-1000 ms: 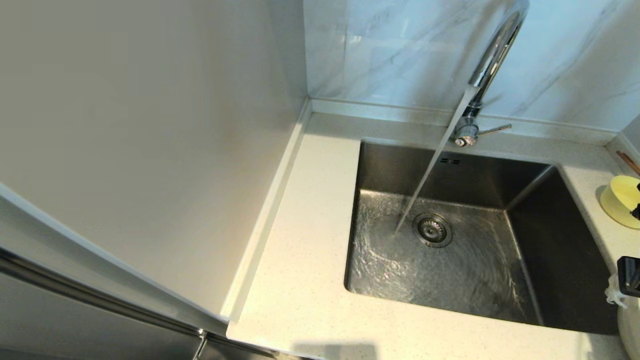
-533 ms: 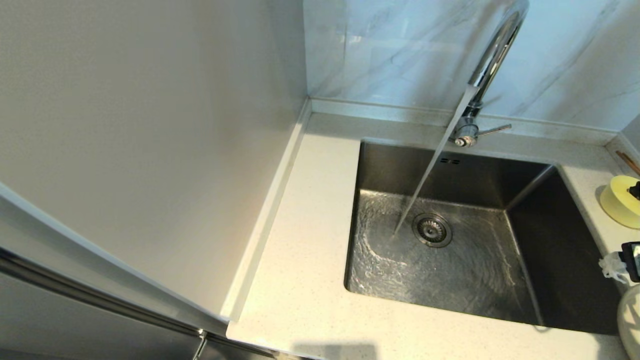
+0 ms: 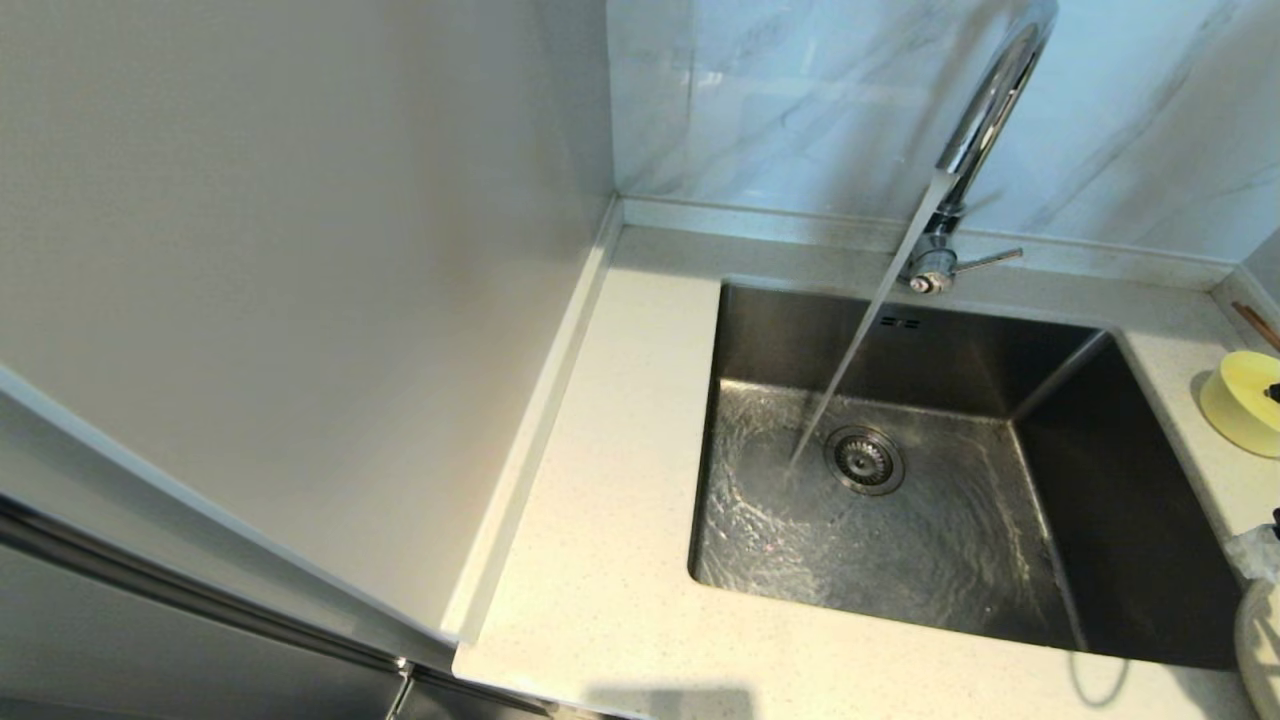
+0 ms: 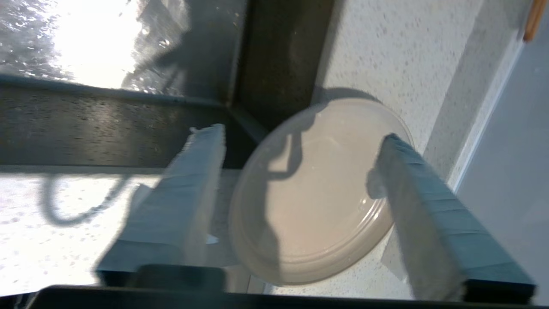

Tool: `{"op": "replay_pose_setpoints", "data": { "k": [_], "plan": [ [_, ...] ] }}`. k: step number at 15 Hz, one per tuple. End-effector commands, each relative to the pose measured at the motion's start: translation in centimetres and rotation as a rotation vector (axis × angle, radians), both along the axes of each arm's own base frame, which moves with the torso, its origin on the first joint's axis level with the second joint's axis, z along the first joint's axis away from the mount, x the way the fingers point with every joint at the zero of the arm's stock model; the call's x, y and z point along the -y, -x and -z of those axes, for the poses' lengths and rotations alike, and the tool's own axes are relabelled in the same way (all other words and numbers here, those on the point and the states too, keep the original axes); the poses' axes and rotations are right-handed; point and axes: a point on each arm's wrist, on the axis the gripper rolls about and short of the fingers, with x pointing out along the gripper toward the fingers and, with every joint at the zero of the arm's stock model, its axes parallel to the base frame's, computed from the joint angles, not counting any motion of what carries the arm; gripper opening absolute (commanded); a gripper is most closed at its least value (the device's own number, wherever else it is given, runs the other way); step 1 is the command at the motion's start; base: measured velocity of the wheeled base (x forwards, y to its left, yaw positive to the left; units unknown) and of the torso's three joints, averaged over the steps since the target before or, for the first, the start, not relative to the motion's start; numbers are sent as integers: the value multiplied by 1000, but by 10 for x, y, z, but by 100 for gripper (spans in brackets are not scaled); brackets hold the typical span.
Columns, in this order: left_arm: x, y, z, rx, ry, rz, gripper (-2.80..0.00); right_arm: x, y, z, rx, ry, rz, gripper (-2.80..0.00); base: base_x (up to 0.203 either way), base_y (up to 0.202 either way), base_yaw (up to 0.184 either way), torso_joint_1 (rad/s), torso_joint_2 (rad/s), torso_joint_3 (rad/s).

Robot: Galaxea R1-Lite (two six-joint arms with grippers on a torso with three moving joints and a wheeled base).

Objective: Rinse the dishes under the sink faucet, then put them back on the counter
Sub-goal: Turn off the faucet

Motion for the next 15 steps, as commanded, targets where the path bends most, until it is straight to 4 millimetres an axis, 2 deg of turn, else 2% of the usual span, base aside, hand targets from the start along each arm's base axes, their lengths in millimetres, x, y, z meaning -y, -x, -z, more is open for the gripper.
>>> {"op": "replay_pose_setpoints", "data": {
  "k": [1, 5, 7, 9, 13, 15],
  "plan": [
    [0, 0, 0, 0, 0, 0, -280, -3, -2, -7, 8, 0, -22, -280, 0, 0, 0, 0, 0, 0],
    [0, 0, 0, 0, 0, 0, -280, -8, -11, -54, -25, -153, -76, -280, 0, 0, 0, 0, 0, 0],
    [0, 0, 0, 0, 0, -1, -280, -13, -17, -66, -124, -228, -99, -280, 0, 0, 0, 0, 0, 0],
    [0, 0, 0, 0, 0, 1, -280, -20, -40, -57, -233, -269, -121, -280, 0, 0, 0, 0, 0, 0],
    [0, 0, 0, 0, 0, -1, -280, -27, -101, -35, -144, -237, -132, -280, 0, 0, 0, 0, 0, 0],
    [0, 0, 0, 0, 0, 1, -280, -29, -125, -36, -101, -248, -110, -280, 0, 0, 0, 0, 0, 0]
  ]
}}
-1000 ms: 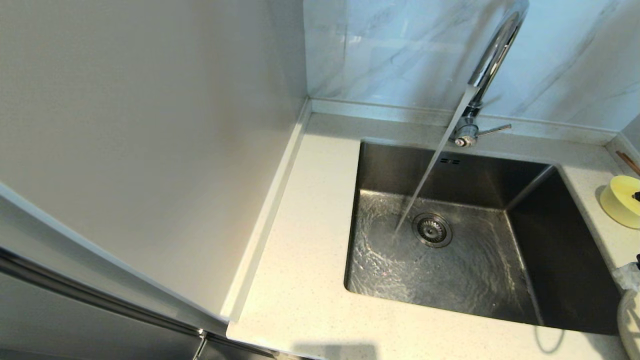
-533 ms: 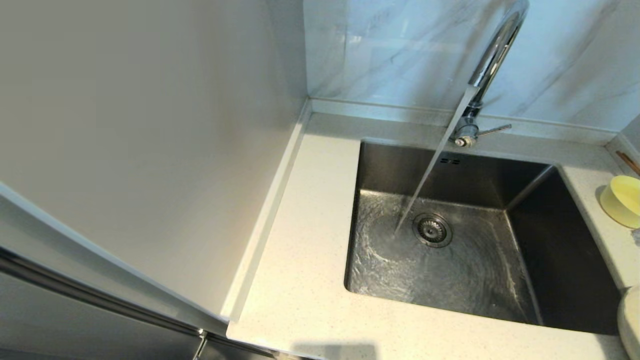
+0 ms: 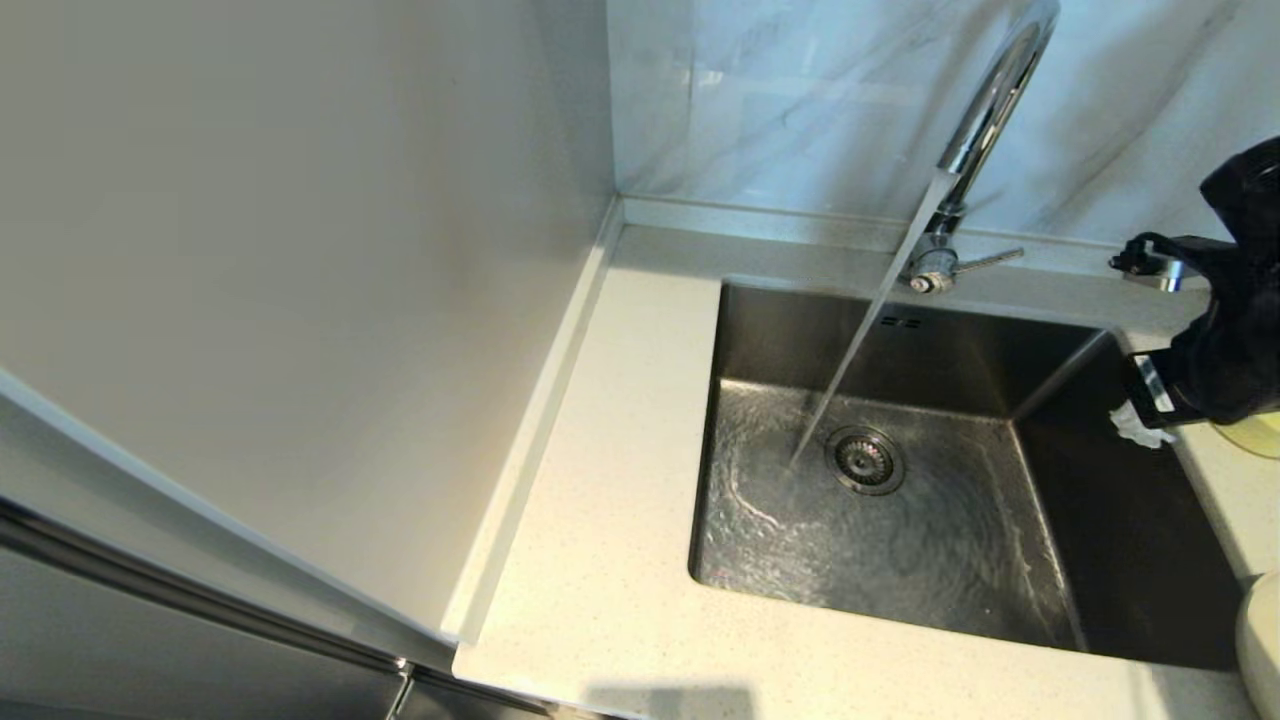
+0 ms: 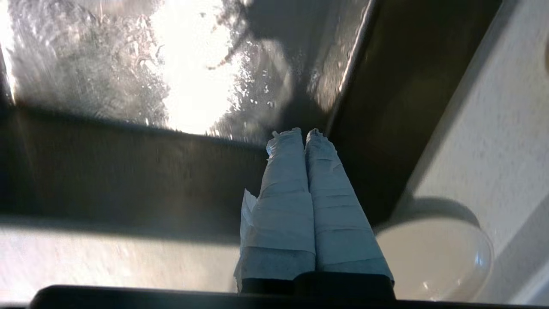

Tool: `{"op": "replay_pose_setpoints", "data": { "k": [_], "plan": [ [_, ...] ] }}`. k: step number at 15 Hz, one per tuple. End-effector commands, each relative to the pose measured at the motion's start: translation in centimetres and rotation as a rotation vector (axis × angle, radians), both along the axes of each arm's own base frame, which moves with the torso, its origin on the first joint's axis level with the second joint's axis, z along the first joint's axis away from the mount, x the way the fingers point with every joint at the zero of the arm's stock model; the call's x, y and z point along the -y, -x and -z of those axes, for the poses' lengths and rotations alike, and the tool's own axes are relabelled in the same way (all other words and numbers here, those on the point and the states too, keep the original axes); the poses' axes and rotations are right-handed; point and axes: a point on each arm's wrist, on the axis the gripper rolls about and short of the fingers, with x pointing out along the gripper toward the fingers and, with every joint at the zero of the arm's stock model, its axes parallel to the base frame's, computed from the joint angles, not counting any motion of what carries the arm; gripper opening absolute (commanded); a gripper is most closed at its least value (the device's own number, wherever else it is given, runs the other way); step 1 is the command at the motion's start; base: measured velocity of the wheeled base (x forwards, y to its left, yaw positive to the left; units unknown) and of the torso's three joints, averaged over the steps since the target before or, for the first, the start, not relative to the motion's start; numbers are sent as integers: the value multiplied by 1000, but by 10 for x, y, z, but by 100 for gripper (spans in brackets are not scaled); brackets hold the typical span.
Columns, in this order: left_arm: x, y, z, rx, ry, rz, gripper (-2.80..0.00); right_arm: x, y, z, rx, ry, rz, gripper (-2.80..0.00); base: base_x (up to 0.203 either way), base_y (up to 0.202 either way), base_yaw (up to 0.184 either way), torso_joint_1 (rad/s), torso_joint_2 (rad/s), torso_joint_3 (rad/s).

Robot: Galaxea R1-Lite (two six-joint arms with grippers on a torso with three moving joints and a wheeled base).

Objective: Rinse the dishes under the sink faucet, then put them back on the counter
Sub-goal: Turn off the faucet

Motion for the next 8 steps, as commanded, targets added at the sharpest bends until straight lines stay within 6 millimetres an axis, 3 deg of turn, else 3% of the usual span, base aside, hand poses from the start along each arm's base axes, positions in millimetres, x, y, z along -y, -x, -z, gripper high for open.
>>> {"op": "replay_pose_setpoints", "data": {
  "k": [1, 4, 8],
  "plan": [
    [0, 0, 0, 0, 0, -1, -280, -2, -30, 10, -15, -13, 19, -280, 0, 0, 0, 0, 0, 0],
    [0, 0, 0, 0, 0, -1, -280, -7, -54, -2, 33, -51, 72, -280, 0, 0, 0, 0, 0, 0],
    [0, 0, 0, 0, 0, 1, -280, -21, -68, 8, 17, -99, 112, -280, 0, 0, 0, 0, 0, 0]
  ]
}}
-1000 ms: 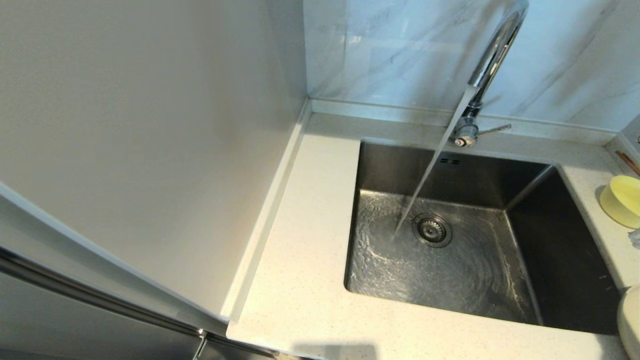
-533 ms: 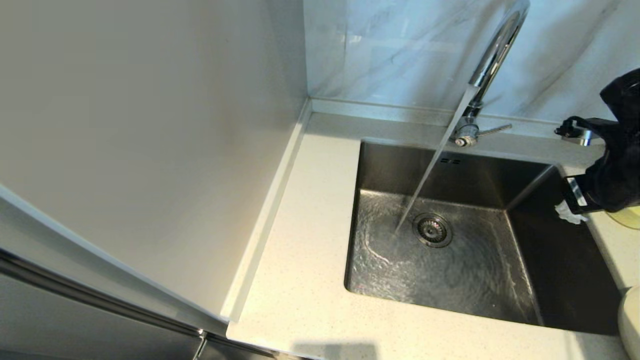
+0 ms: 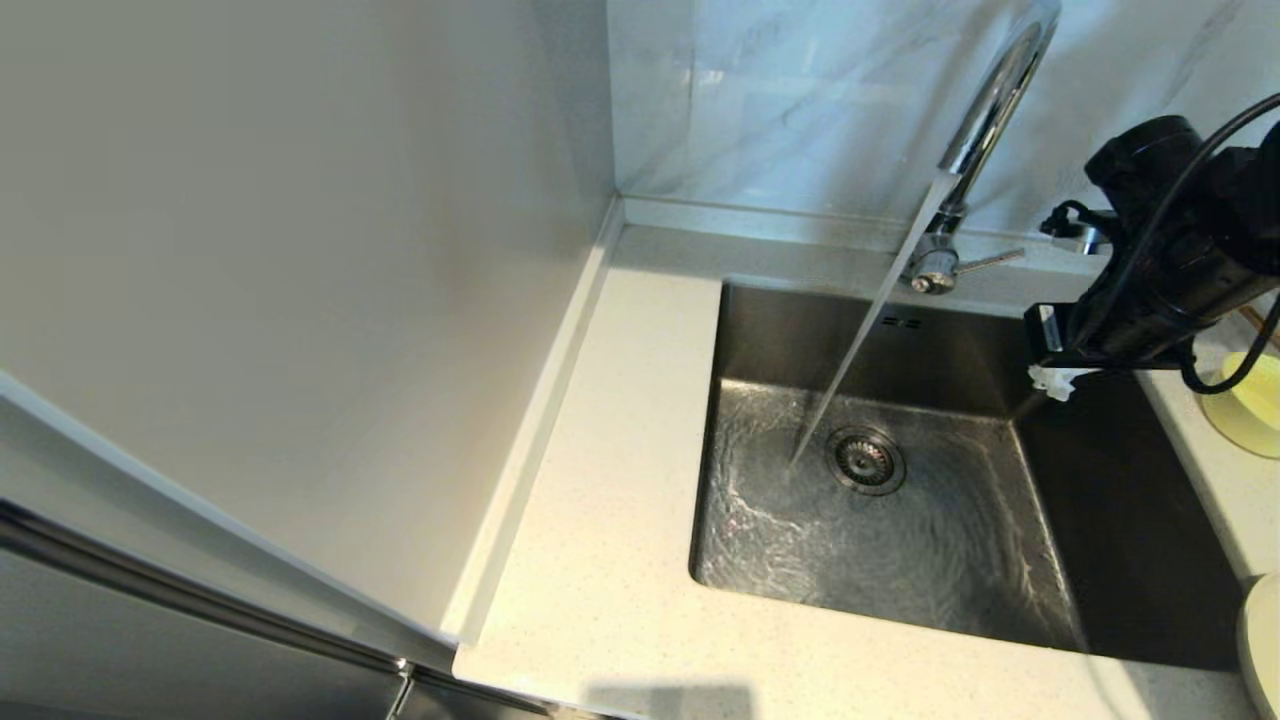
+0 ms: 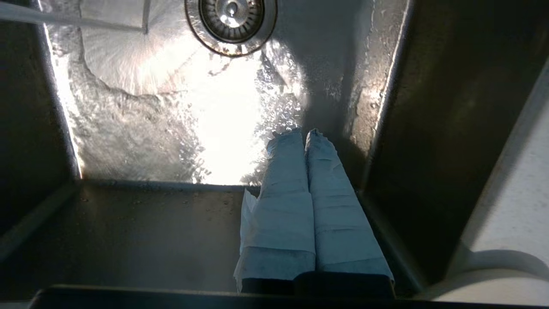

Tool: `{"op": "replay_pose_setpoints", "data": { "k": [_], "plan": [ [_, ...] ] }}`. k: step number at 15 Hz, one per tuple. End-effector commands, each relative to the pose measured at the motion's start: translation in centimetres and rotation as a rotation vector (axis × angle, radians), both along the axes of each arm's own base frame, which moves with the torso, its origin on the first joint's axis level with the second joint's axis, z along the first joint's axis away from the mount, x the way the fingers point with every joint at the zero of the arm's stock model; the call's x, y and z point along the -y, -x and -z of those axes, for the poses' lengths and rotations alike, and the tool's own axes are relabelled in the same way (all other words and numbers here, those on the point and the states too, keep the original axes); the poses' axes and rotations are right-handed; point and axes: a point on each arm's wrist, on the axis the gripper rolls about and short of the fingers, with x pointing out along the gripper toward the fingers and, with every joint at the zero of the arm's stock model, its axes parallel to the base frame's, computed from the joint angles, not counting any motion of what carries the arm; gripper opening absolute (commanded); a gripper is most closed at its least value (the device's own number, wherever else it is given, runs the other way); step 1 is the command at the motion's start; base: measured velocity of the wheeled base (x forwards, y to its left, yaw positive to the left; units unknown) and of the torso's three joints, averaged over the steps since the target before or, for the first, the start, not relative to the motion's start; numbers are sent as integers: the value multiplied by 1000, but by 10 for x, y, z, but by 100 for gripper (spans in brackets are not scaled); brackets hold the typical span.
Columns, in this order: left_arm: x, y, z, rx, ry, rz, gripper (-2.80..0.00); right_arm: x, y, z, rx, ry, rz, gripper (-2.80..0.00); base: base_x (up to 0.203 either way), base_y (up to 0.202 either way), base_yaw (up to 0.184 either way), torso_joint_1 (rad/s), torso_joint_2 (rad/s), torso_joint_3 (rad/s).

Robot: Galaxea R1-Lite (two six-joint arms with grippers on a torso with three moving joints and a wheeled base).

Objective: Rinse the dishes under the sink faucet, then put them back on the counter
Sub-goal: Turn off the faucet

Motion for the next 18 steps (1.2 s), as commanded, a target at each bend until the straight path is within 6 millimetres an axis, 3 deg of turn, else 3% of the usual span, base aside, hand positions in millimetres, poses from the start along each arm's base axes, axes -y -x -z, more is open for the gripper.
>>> {"op": "replay_pose_setpoints", "data": {
  "k": [1, 6, 13, 18],
  "plan": [
    [0, 0, 0, 0, 0, -1, -280, -2, -11, 10, -14, -6, 14, -280, 0, 0, 0, 0, 0, 0],
    [0, 0, 0, 0, 0, -1, -280, -7, -33, 13, 130, -40, 117, -280, 0, 0, 0, 0, 0, 0],
    [0, 0, 0, 0, 0, -1, -280, -6, -48, -5, 360, -64, 124, -280, 0, 0, 0, 0, 0, 0],
    [0, 0, 0, 0, 0, 1, -280, -4, -56, 0, 376, -61, 134, -280, 0, 0, 0, 0, 0, 0]
  ]
}}
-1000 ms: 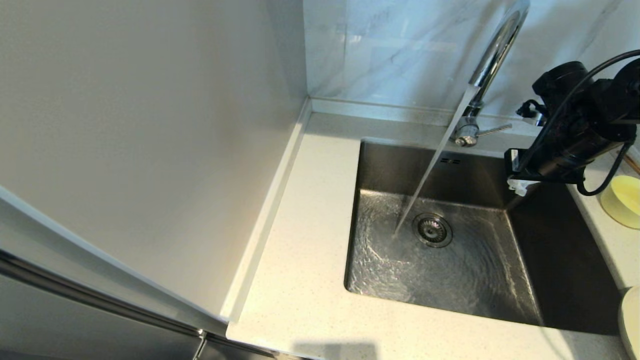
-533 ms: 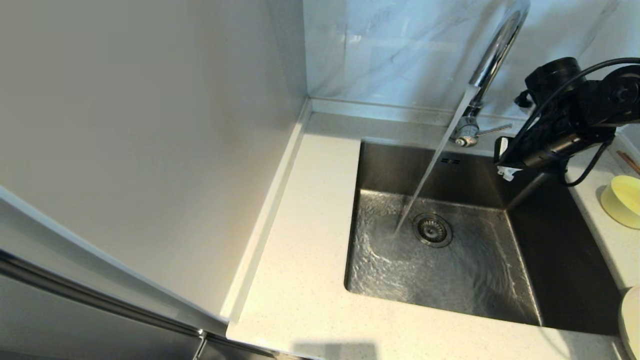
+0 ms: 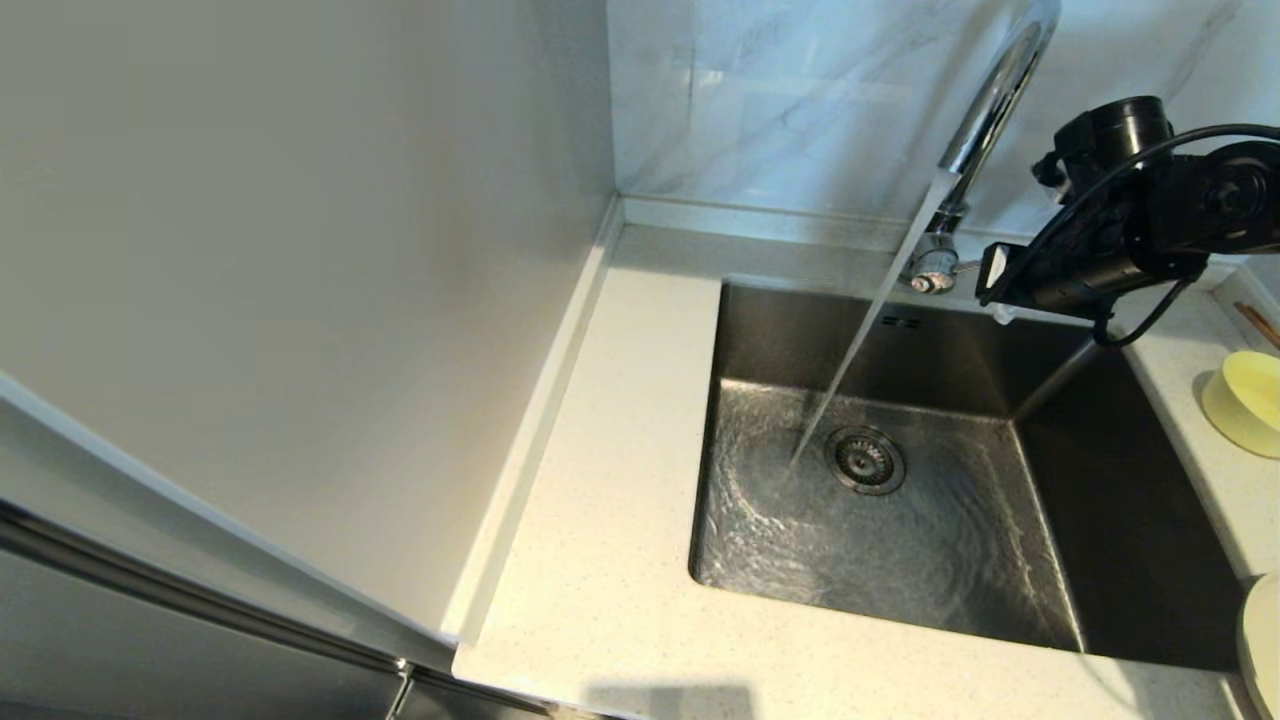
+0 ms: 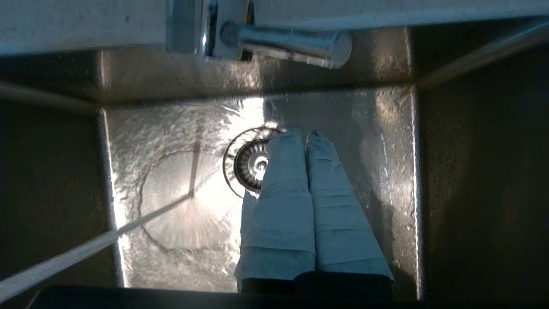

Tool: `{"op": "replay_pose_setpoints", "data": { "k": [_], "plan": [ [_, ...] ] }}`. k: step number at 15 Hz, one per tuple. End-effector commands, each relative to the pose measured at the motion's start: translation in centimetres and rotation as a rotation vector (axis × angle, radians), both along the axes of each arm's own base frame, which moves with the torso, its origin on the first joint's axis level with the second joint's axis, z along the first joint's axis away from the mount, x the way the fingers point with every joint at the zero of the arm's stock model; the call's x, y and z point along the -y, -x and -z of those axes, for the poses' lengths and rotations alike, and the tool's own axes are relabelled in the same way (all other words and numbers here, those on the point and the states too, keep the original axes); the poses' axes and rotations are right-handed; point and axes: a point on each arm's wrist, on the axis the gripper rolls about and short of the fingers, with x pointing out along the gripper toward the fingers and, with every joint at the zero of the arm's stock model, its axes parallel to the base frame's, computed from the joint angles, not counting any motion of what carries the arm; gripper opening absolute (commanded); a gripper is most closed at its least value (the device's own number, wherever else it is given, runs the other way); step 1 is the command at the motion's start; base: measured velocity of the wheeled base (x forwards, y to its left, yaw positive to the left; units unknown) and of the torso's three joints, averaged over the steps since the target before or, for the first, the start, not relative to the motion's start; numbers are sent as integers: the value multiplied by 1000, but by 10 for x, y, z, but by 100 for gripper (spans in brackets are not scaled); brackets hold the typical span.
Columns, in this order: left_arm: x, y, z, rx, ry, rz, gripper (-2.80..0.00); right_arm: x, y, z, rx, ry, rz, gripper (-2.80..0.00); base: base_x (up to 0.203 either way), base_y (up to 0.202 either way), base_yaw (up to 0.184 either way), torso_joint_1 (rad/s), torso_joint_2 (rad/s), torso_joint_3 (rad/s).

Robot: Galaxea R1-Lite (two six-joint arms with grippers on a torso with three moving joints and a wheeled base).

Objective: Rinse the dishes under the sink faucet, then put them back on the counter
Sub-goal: Turn off the faucet

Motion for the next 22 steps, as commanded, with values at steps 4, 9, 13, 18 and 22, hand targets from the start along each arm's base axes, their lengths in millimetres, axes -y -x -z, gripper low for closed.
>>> {"op": "replay_pose_setpoints", "data": {
  "k": [4, 9, 13, 18, 22],
  "plan": [
    [0, 0, 0, 0, 0, -1, -280, 4, -18, 6, 87, 43, 87, -280, 0, 0, 0, 0, 0, 0],
    [0, 0, 0, 0, 0, -1, -280, 8, -22, -2, 177, 44, 116, -280, 0, 0, 0, 0, 0, 0],
    [0, 0, 0, 0, 0, -1, -280, 8, -26, -7, 240, 51, 140, -280, 0, 0, 0, 0, 0, 0],
    [0, 0, 0, 0, 0, -1, -280, 5, -23, -13, 271, 62, 159, -280, 0, 0, 0, 0, 0, 0],
    [0, 0, 0, 0, 0, -1, -280, 0, -29, -21, 376, 106, 181, -280, 0, 0, 0, 0, 0, 0]
  ]
}}
